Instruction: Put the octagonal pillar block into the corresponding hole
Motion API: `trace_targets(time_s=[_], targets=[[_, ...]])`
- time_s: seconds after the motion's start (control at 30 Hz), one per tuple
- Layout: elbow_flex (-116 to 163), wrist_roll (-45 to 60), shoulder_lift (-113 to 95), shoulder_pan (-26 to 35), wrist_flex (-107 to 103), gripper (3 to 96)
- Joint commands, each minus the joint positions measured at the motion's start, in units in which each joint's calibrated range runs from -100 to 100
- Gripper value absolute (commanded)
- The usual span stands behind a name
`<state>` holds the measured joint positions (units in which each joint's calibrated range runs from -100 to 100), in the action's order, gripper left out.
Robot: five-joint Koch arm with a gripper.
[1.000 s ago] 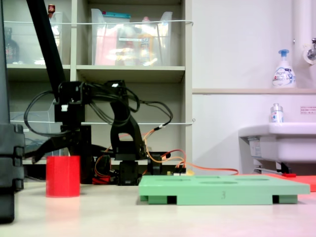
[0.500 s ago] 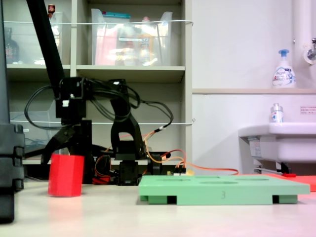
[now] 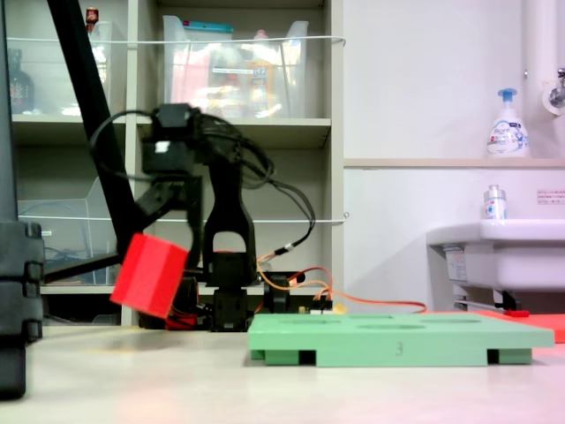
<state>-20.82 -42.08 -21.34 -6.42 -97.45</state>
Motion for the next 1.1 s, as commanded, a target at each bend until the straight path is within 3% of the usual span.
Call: trace_targets(time_s=[0.03, 0.17, 0.33, 0.57, 1.1], targets=[[-2.51, -4.40, -7.15, 3.52, -2.55, 38.3], [-7.39, -11.09, -5.61, 9.08, -2.55, 38.3], [-33.91, -18.71, 15.89, 15.92, -2.55, 38.3], [-47.77, -21.20, 32.37, 18.85, -2.55, 38.3], [-51.16, -13.92, 35.03, 20.85, 7.08, 38.4]])
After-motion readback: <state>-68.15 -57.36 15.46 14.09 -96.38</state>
